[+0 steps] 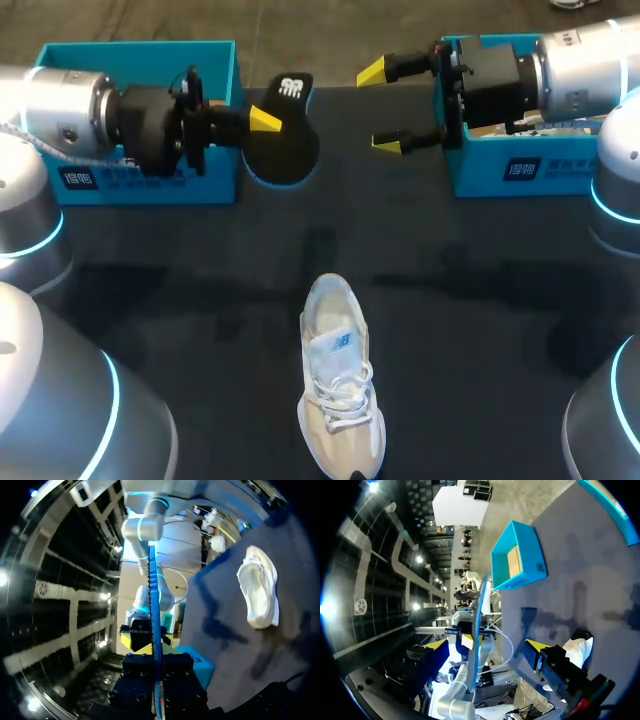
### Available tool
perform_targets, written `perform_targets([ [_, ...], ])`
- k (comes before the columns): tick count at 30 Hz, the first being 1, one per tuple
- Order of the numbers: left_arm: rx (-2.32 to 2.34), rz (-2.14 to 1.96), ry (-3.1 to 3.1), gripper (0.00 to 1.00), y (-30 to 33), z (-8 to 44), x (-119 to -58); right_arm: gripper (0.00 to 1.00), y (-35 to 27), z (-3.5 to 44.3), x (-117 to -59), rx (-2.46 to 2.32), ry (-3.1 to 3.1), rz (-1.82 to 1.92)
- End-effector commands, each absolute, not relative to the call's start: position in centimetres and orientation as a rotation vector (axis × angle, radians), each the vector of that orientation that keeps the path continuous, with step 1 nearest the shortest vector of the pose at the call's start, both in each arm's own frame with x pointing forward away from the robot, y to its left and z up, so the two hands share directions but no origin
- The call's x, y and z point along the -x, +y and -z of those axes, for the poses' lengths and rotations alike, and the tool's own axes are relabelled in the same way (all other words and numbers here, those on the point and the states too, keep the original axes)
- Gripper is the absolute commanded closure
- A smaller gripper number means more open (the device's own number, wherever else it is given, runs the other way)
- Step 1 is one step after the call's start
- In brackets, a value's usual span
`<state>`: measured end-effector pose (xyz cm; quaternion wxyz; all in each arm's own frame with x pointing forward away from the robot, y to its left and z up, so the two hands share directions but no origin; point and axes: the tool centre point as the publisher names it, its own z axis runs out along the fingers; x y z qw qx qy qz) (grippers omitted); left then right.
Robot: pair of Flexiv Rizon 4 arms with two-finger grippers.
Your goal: Take the shoe out of the shoebox, open the shoe tongue, remove and reinsert the insole, then place the shoe into the shoebox
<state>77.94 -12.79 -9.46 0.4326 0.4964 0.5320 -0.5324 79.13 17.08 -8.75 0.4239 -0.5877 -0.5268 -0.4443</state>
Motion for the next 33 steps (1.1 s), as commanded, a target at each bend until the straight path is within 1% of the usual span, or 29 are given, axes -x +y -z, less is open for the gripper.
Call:
perform_targets([
  [1, -1.290, 1.118, 1.179, 1.00, -12.8, 9.5, -77.2, 0.00, 17.3, 8.8, -79.2, 1.471, -1.318, 1.112],
  [6, -1.290, 1.118, 1.179, 1.00, -12.8, 9.5, -77.2, 0.00, 17.3, 8.8, -79.2, 1.471, -1.318, 1.112],
  [14, -1.295, 1.103, 1.208, 1.00, -13.7, 10.5, -78.9, 0.00, 17.3, 8.8, -79.2, 1.471, -1.318, 1.112],
  [25, -1.375, 1.060, 1.122, 1.00, -14.6, 10.3, -79.5, 0.00, 17.3, 8.8, -79.2, 1.471, -1.318, 1.112],
  [33, -1.350, 1.086, 1.135, 1.00, -14.9, 11.3, -80.2, 0.00, 17.9, 9.8, -77.9, 1.384, -1.380, 1.209],
])
